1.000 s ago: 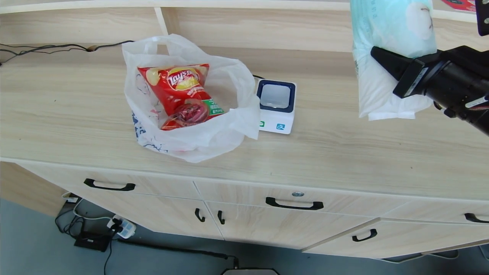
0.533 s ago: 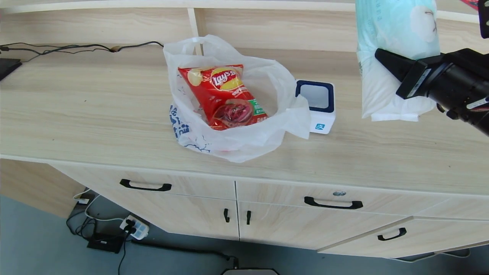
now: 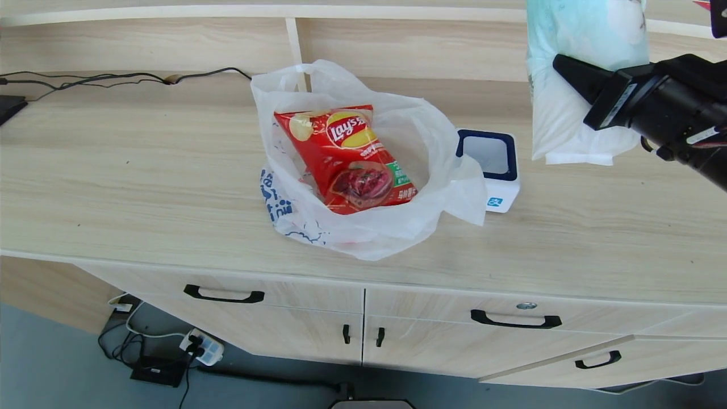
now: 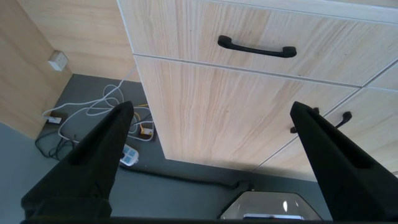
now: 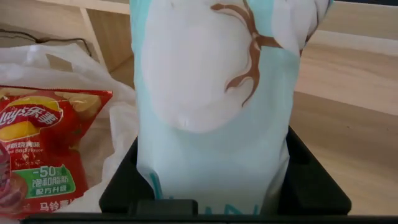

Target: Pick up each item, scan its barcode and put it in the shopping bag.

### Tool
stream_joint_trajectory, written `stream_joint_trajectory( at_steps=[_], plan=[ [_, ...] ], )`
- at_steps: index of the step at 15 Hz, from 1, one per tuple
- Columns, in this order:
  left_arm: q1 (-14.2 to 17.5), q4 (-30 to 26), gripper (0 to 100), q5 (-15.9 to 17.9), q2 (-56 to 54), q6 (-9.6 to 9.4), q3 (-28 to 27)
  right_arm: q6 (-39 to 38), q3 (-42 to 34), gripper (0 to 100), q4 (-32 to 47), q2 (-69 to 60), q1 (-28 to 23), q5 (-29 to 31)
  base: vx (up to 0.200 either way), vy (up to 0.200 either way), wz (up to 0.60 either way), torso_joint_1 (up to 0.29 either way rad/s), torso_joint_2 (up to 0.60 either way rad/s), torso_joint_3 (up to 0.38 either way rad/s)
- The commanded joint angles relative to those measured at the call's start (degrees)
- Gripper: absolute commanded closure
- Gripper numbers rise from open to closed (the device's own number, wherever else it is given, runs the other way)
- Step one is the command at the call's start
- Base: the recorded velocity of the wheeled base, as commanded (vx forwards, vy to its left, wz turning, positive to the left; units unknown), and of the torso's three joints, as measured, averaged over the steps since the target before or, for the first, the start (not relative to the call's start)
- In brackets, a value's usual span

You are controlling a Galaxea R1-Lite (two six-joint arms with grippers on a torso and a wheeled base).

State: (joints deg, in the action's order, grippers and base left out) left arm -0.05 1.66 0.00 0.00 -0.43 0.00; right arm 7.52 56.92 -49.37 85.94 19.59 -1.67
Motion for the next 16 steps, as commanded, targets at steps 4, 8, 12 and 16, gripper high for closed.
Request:
stream_joint_trajectory(
  at_steps=[4, 8, 12, 16],
  plan=[
    [-0.04, 0.01, 0, 0.0, 0.09, -0.01, 0.0, -1.28, 2.76, 100, -0.2, 5.64, 5.11, 1.85, 0.0, 0.0, 0.0, 0.0, 0.0, 0.0],
    [-0.04, 0.01, 0, 0.0, 0.09, 0.08, 0.0, -1.37, 3.11, 100, -0.2, 8.63, 5.11, 1.67, 0.0, 0.0, 0.0, 0.0, 0.0, 0.0],
    [-0.04, 0.01, 0, 0.0, 0.09, 0.08, 0.0, -1.81, 5.22, 100, -0.2, 11.0, 5.11, 1.49, 0.0, 0.0, 0.0, 0.0, 0.0, 0.0],
    [-0.04, 0.01, 0, 0.0, 0.09, 0.08, 0.0, -3.3, 5.22, 100, -0.37, 12.58, 4.76, 1.49, 0.0, 0.0, 0.0, 0.0, 0.0, 0.0]
  ],
)
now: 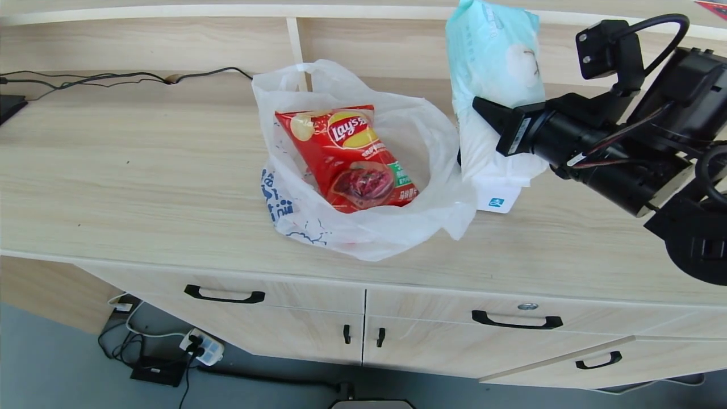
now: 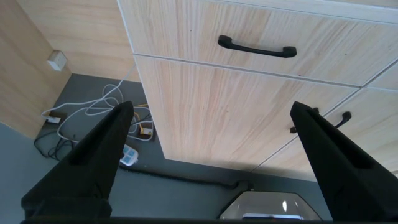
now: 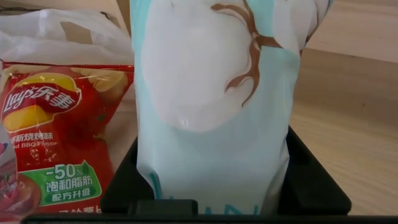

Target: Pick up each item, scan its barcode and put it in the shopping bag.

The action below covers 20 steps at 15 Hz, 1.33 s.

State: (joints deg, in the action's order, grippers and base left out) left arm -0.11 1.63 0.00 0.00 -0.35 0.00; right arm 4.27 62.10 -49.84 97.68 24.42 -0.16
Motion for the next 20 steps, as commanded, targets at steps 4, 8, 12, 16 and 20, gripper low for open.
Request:
stream_joint_trajectory(
  at_steps=[4, 8, 12, 16, 20],
  plan=[
    [0.02, 0.04, 0, 0.0, 0.09, 0.0, 0.0, -0.05, 1.71, 100, 0.09, 2.07, -0.07, -0.02, 0.0, 0.0, 0.0, 0.0, 0.0, 0.0],
    [0.02, 0.04, 0, 0.0, 0.09, 0.0, 0.0, -0.05, 1.8, 100, -0.09, 1.63, -0.07, -0.11, 0.0, 0.0, 0.0, 0.0, 0.0, 0.0],
    [0.02, 0.12, 0, 0.0, 0.09, 0.0, 0.0, 0.66, 3.12, 100, 0.44, -2.67, 0.81, -0.37, 0.0, 0.0, 0.0, 0.0, 0.0, 0.0],
    [0.02, 0.04, 0, 0.0, 0.09, -0.09, 0.0, 2.24, 3.2, 100, 6.07, -9.44, 2.83, -0.02, 0.0, 0.0, 0.0, 0.0, 0.0, 0.0],
    [0.02, 0.04, 0, 0.0, 0.09, -0.09, 0.0, 2.33, 0.39, 100, 7.21, -13.13, 2.74, 0.16, 0.0, 0.0, 0.6, -0.002, 0.0, 0.002]
  ],
)
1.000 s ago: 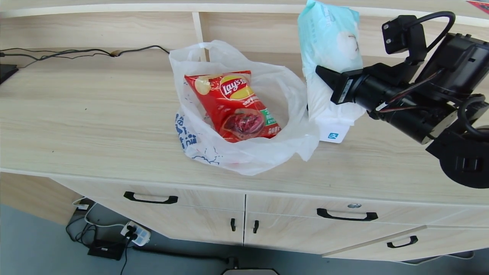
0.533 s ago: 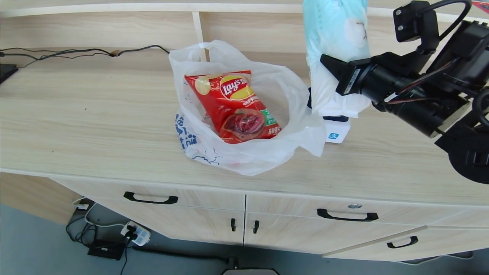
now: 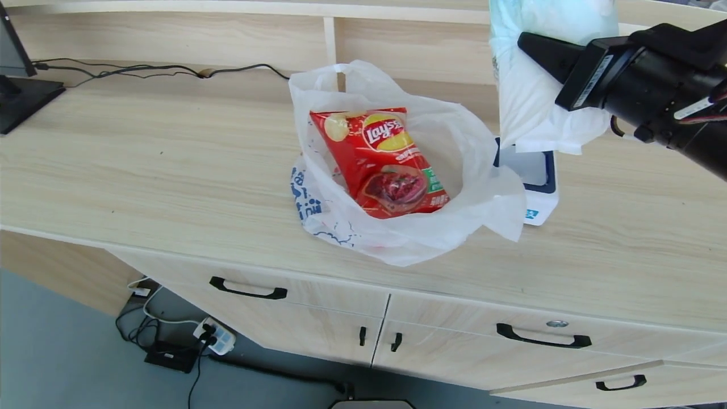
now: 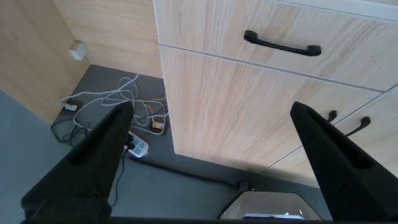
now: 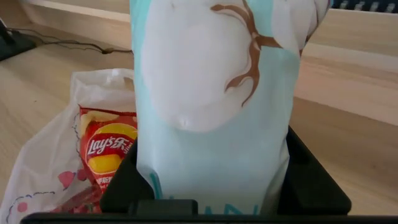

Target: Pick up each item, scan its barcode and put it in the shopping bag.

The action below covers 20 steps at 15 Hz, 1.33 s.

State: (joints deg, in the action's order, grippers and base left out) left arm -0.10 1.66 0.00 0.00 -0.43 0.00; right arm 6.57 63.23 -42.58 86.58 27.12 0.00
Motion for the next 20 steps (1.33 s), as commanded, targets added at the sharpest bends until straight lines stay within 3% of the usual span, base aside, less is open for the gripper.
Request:
stream_joint_trajectory(
  at_steps=[1, 6, 7, 10, 13, 15, 18, 20],
  plan=[
    [0.01, 0.01, 0, 0.0, 0.09, -0.01, 0.0, 0.02, -0.92, 100, -0.05, -2.55, -0.23, 0.0, 0.0, 0.0, 0.6, 0.007, 0.01, -0.002],
    [0.01, 0.01, 0, 0.0, 0.09, 0.08, 0.0, -0.24, -2.32, 100, 0.13, -4.05, -1.37, -0.09, 0.0, 0.0, 0.48, 0.002, 0.0, 0.003],
    [0.01, -0.08, 0, 0.0, 0.09, -0.01, 0.0, -0.59, -4.17, 100, 0.04, -4.22, -1.37, -0.09, 0.0, 0.0, 0.0, 0.0, 0.0, 0.0],
    [0.01, 0.01, 0, 0.0, 0.09, 0.08, 0.0, -2.79, -13.93, 100, -0.84, -6.69, -7.96, -1.67, 0.0, 0.0, 0.0, 0.0, 0.0, 0.0],
    [0.01, 0.01, 0, 0.0, 0.09, 0.16, 0.0, -2.97, -17.62, 100, -1.01, -8.09, -7.96, -1.93, 0.0, 0.0, 0.0, 0.0, 0.0, 0.0],
    [0.01, 0.01, 0, 0.0, 0.09, 0.08, 0.0, -2.53, -17.88, 100, -1.01, -8.18, -7.52, -1.67, 0.0, 0.0, 0.0, 0.0, 0.0, 0.0],
    [0.01, 0.01, 0, 0.0, 0.09, -0.01, 0.0, 0.28, -19.99, 100, -0.92, -6.69, -0.14, 2.37, 0.0, 0.0, 0.0, 0.0, 0.0, 0.0],
    [0.01, 0.01, 0, 0.0, 0.09, -0.01, 0.0, 0.37, -19.02, 100, -1.01, -4.84, 0.21, 3.08, 0.0, 0.0, 0.0, 0.0, 0.0, 0.0]
  ],
)
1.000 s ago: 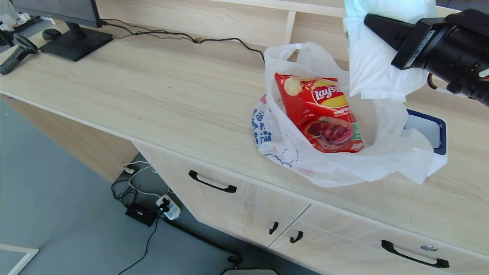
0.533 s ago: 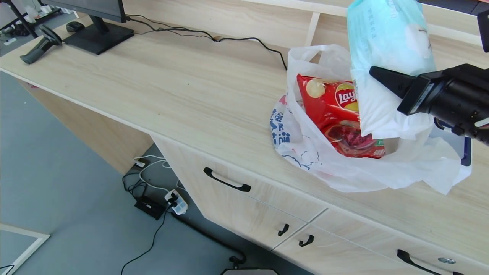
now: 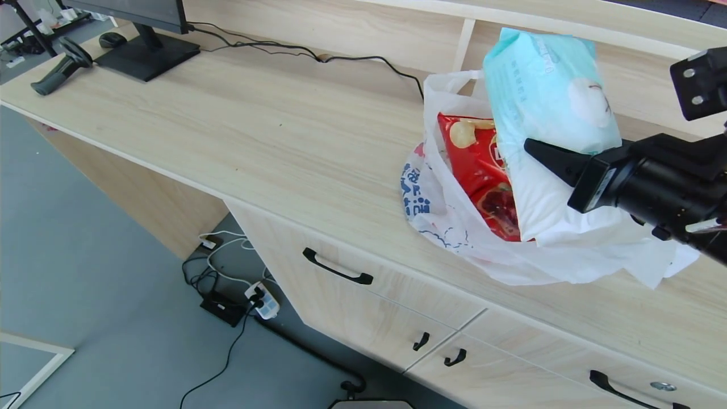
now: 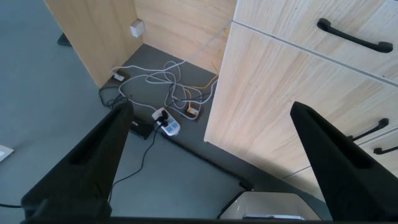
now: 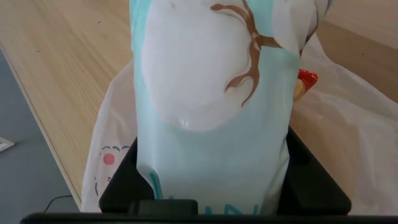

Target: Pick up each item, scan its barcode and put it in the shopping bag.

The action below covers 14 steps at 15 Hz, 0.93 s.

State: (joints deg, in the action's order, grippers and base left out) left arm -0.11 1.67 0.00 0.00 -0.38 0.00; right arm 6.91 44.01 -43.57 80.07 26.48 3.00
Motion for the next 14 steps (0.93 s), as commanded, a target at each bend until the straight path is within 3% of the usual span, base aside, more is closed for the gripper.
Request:
stream_joint_trajectory(
  at_steps=[1, 10, 14],
  plan=[
    [0.02, 0.0, 0, 0.0, 0.09, 0.03, 0.0, 0.03, 0.55, 100, 0.06, 1.85, 0.86, 0.17, 0.0, 0.0, 0.0, 0.0, 0.0, 0.0],
    [0.02, 0.0, 0, 0.0, 0.09, 0.11, 0.0, -0.23, 3.1, 100, 0.24, 8.26, 0.33, 0.78, 0.0, 0.0, 0.0, 0.0, 0.0, 0.0],
    [0.02, 0.0, 0, 0.0, 0.09, 0.11, 0.0, 0.82, 3.72, 100, 1.29, 7.3, -3.27, 0.43, 0.0, 0.0, 0.0, 0.0, 0.0, 0.0]
  ],
)
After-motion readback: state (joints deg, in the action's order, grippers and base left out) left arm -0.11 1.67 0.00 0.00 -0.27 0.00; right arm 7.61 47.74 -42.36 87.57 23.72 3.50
